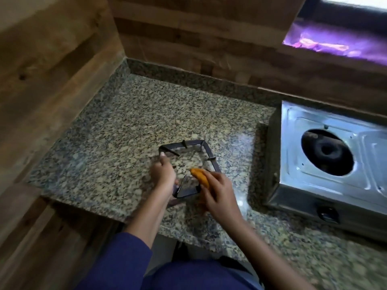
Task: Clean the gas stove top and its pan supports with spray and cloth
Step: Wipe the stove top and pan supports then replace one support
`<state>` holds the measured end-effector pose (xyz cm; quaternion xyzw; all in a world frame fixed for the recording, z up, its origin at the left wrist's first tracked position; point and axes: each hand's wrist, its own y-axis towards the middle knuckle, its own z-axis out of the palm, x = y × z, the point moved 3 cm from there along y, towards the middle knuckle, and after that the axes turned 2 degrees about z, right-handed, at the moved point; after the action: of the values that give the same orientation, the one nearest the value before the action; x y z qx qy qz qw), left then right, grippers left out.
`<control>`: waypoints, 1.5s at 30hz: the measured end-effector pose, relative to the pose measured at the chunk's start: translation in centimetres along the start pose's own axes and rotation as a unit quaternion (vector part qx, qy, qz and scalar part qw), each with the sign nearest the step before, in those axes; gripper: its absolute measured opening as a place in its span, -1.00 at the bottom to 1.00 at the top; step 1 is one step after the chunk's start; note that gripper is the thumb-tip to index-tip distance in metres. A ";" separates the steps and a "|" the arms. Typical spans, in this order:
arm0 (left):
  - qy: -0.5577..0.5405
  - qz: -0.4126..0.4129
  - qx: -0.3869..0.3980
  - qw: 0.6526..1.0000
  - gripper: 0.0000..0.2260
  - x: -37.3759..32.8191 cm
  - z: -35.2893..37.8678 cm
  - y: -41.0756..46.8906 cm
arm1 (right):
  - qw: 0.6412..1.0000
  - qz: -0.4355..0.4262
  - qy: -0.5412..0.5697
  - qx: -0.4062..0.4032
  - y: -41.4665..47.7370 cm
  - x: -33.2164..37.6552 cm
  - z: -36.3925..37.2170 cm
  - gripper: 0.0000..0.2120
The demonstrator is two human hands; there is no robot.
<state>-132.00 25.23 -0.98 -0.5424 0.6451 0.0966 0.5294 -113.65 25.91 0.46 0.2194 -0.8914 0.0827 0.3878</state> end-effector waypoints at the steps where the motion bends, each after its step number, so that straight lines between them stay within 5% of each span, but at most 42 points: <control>1: -0.023 0.000 -0.003 1.000 -0.50 -0.5 0.4 -0.5 | 1.000 -0.012 -0.011 -0.001 -0.3 -0.2 -0.7 -0.59; 11: -0.190 0.066 -0.003 0.979 -0.54 -10.1 2.6 -4.9 | 0.999 0.008 -0.009 -0.041 -0.9 -3.0 -11.5 -0.77; 18: -0.279 0.108 -0.007 0.954 -0.56 -14.7 2.7 -9.1 | 0.960 -0.098 0.110 -0.240 1.1 4.9 -18.6 -0.62; 22: -0.325 0.118 -0.012 0.938 -0.56 -16.1 3.6 -11.7 | 0.966 -0.129 -0.050 -0.220 2.9 7.8 -16.7 -0.60; 25: -0.331 0.152 -0.031 0.931 -0.55 -16.3 3.5 -12.1 | 0.971 -0.129 -0.068 -0.188 2.3 7.5 -15.9 -0.59; 29: -0.385 0.086 -0.057 0.917 -0.56 -15.3 3.8 -12.4 | 0.964 -0.184 -0.114 -0.153 0.3 6.7 -14.9 -0.57; 32: -0.388 0.085 -0.064 0.916 -0.57 -15.0 3.5 -12.5 | 0.973 -0.199 -0.054 -0.099 -0.5 5.0 -15.5 -0.67; 35: -0.355 0.114 -0.061 0.926 -0.55 -15.1 2.5 -11.6 | 0.985 -0.093 0.129 -0.070 -1.2 2.8 -18.0 -0.79; 37: -0.338 0.129 -0.036 0.932 -0.54 -15.5 1.9 -11.2 | 0.973 -0.070 0.183 -0.123 -0.8 1.7 -20.9 -0.73; 40: -0.317 0.158 0.033 0.935 -0.54 -15.9 1.5 -11.2 | 0.961 -0.142 0.101 -0.216 1.6 1.6 -25.3 -0.75; 45: -0.285 0.209 0.129 0.927 -0.55 -16.0 1.8 -12.6 | 0.922 -0.331 -0.110 -0.168 4.9 1.5 -26.0 -0.70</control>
<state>-123.19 31.11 16.52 -0.2719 0.5726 0.2715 0.7242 -99.76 38.06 19.46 0.4412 -0.8059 -0.2265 0.3233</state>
